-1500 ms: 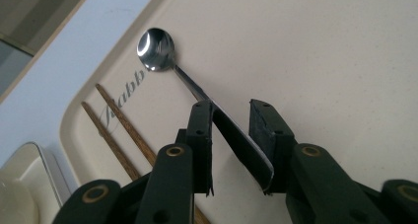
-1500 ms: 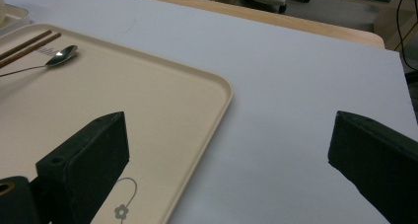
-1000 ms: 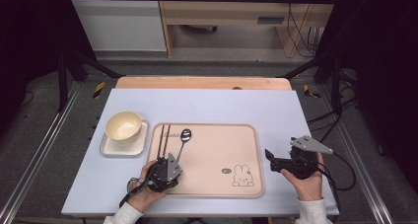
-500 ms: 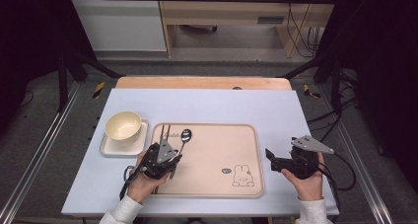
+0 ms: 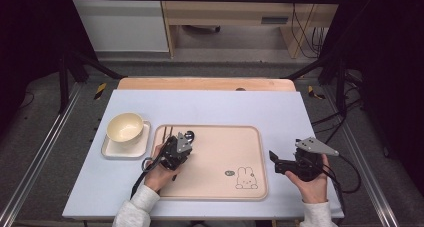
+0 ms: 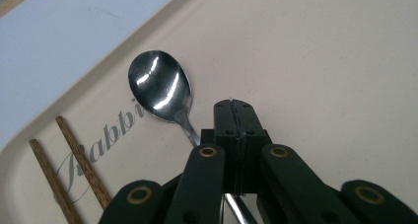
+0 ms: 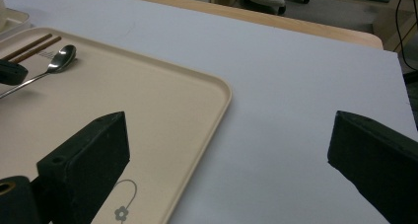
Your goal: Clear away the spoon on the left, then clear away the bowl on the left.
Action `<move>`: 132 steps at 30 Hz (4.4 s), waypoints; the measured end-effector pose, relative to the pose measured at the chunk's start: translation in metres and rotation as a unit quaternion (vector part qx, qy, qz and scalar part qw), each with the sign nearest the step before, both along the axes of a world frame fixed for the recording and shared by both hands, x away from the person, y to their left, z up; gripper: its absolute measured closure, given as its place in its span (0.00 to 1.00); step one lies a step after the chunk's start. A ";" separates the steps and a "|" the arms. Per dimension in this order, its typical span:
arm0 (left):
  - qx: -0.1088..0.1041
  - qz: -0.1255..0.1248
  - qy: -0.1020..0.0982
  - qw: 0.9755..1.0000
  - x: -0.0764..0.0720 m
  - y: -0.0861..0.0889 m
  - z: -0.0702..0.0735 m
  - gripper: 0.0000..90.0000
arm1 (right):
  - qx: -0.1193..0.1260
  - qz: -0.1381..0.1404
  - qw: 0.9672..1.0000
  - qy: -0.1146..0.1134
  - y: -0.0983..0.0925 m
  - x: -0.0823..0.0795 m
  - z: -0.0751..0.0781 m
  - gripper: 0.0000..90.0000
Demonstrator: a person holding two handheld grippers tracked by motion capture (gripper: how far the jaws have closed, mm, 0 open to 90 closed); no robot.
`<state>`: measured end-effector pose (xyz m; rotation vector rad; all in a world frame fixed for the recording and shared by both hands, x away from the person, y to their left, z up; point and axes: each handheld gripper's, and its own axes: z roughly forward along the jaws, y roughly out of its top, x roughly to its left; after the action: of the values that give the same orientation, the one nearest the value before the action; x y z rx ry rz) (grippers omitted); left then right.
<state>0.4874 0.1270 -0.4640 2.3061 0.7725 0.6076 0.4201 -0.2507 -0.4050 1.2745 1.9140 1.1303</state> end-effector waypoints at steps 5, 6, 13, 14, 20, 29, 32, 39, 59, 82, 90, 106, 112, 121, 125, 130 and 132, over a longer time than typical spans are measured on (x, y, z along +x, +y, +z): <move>0.006 0.015 0.002 1.000 0.007 0.001 -0.006 1.00 | 0.002 0.000 1.000 -0.002 0.000 0.000 0.001 0.03; 0.009 0.016 0.002 1.000 0.008 0.002 -0.006 1.00 | 0.003 0.000 1.000 -0.002 0.000 -0.001 0.001 0.03; 0.007 0.035 0.002 0.999 0.012 0.006 -0.007 1.00 | 0.000 0.001 1.000 -0.001 0.000 0.000 0.000 0.03; 0.007 0.038 0.000 0.999 0.013 0.007 -0.008 1.00 | 0.000 0.001 1.000 -0.001 0.000 0.000 0.000 0.03; 0.006 0.066 -0.001 0.998 0.016 0.011 -0.008 1.00 | 0.001 0.001 1.000 0.000 0.000 0.000 0.000 0.03; 0.003 0.100 0.002 0.995 0.017 0.020 -0.007 1.00 | 0.001 0.002 1.000 0.000 0.000 0.000 0.000 0.03; 0.003 0.099 0.002 0.995 0.017 0.021 -0.007 1.00 | 0.002 0.002 1.000 0.001 0.000 0.000 0.000 0.03; -0.027 0.091 -0.002 0.995 0.009 0.030 0.001 0.98 | 0.000 0.001 1.000 0.000 0.000 0.000 0.000 0.03; -0.114 0.084 -0.042 0.989 -0.037 0.077 0.046 0.75 | 0.005 -0.007 1.000 0.003 -0.003 -0.001 0.001 0.03; -0.136 0.143 -0.061 0.979 -0.040 0.135 0.069 0.36 | 0.004 -0.012 1.000 0.001 -0.006 0.000 0.000 0.03; -0.145 0.184 -0.071 0.970 -0.037 0.163 0.075 0.30 | 0.005 -0.011 1.000 0.006 -0.004 0.001 -0.002 0.03; -0.143 0.245 -0.061 0.957 -0.015 0.206 0.070 0.22 | -0.001 -0.005 1.000 0.009 -0.001 0.003 -0.004 0.03; -0.136 0.263 -0.053 0.954 -0.004 0.216 0.065 0.23 | -0.002 -0.005 1.000 0.008 -0.002 0.003 -0.004 0.03; -0.134 0.287 -0.044 0.947 0.011 0.229 0.051 0.32 | -0.001 -0.004 1.000 0.012 -0.002 0.003 -0.005 0.03; -0.138 0.296 -0.043 0.944 0.014 0.234 0.046 0.36 | -0.001 -0.004 1.000 0.013 -0.001 0.004 -0.006 0.03; -0.136 0.301 -0.035 0.943 0.019 0.238 0.041 0.42 | 0.000 -0.004 1.000 0.012 -0.001 0.004 -0.006 0.03; -0.138 0.303 -0.031 0.942 0.021 0.239 0.037 0.43 | 0.001 -0.005 1.000 0.013 -0.001 0.004 -0.006 0.03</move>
<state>0.5082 0.3658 -0.4266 1.7700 1.4557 0.7730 0.4240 -0.2521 -0.4107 1.3030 1.9237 1.1170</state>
